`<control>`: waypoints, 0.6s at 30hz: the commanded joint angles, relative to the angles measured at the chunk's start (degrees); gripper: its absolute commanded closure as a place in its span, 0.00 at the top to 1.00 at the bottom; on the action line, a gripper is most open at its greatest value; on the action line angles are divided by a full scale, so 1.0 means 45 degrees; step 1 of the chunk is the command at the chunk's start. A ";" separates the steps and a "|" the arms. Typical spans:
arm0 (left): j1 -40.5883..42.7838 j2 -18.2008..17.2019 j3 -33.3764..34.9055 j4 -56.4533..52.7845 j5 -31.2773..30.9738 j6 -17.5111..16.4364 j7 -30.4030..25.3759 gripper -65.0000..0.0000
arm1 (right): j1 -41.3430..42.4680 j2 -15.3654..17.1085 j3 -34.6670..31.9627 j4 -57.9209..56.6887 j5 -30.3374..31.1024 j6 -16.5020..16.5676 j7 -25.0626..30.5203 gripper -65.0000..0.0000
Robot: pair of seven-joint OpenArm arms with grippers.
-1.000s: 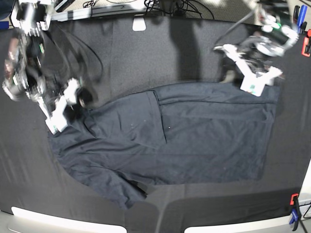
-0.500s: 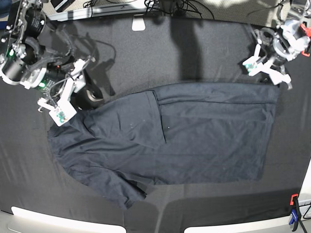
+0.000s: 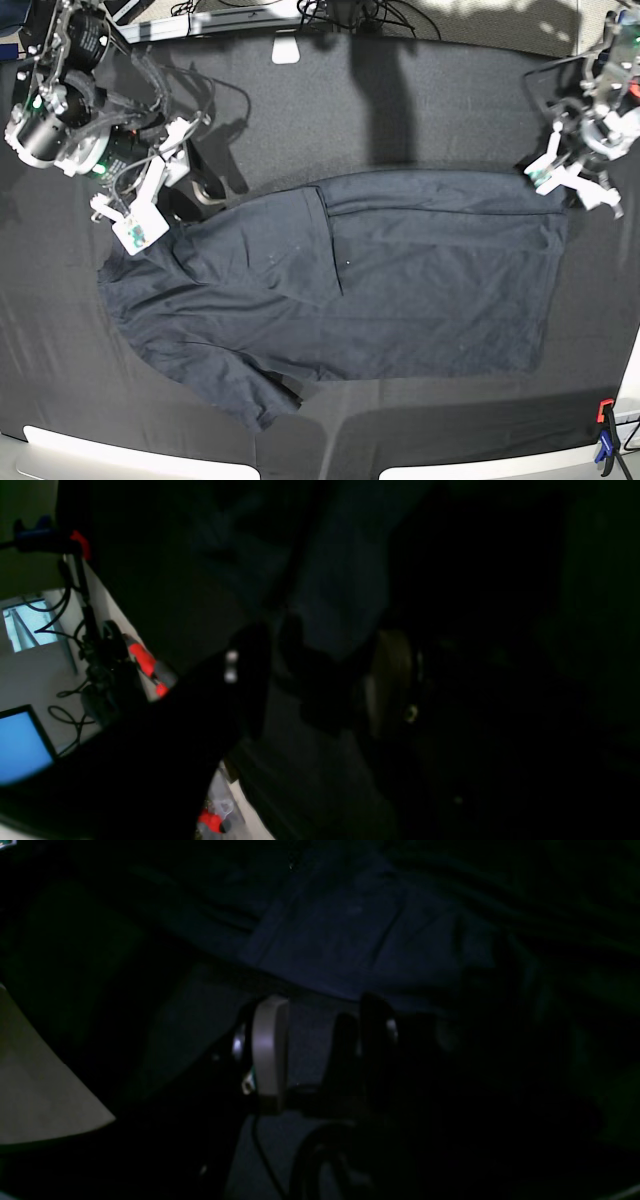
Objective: Layout the t-shirt on the table in an organized manner, then fold the t-shirt properly
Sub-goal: 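Move both grippers to the corners of the shirt's collar edge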
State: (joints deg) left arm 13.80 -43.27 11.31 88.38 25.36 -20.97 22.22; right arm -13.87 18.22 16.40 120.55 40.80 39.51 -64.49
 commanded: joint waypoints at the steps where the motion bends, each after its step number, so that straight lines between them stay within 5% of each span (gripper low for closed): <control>1: -0.0034 -0.0277 -0.0058 0.0097 0.0019 0.0000 0.0044 0.35 | -0.0024 0.0117 0.0068 0.0219 0.0185 0.0110 0.0121 0.34; 6: -0.0034 -0.0301 -0.0058 0.0102 -0.0296 0.0000 0.0044 0.00 | -0.0651 0.0559 0.0068 0.0228 -0.0709 0.0110 0.0126 0.34; 11: -0.0034 -0.0301 -0.0058 0.0102 -0.0894 0.0000 0.0097 0.00 | -0.1894 0.1802 0.0068 0.0209 -0.2501 0.0110 0.0423 0.34; 18: -0.0015 -0.0301 -0.0058 0.0107 -0.0894 0.0005 0.0107 0.00 | -0.2783 0.2759 0.0068 0.0180 -0.5095 0.0110 0.3745 0.46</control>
State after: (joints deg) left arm 13.82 -43.68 11.31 88.38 21.63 -20.97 22.52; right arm -26.63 29.69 16.29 120.53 17.28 39.51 -48.82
